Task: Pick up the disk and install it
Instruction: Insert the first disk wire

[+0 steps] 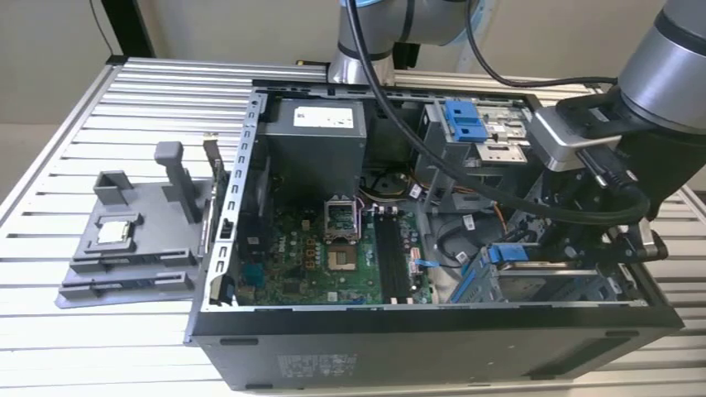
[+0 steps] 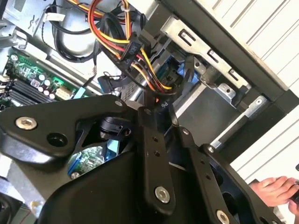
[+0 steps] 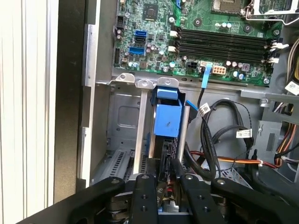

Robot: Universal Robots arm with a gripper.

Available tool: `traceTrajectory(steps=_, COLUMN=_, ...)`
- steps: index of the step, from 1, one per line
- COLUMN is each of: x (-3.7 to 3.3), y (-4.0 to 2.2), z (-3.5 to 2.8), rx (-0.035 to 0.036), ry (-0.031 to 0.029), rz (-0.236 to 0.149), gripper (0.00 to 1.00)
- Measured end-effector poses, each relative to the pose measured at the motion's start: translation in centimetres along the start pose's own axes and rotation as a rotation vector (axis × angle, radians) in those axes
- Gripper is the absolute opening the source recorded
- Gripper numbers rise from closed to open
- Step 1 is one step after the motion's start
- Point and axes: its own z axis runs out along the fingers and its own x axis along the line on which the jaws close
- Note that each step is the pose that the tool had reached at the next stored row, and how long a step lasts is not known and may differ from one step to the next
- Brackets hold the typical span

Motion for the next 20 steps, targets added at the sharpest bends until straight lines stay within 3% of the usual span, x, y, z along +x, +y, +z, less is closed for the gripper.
traceTrajectory(steps=9, x=0.03, y=-0.07, z=-1.29, rx=0.0, ry=0.0001, rz=0.0, gripper=1.0)
traceTrajectory(steps=18, x=0.06, y=-0.09, z=-1.72, rx=-0.0001, ry=0.0002, rz=0.0, gripper=1.0)
traceTrajectory(steps=20, x=0.43, y=-0.05, z=-1.74, rx=-0.0005, ry=0.0002, rz=0.002, gripper=1.0)
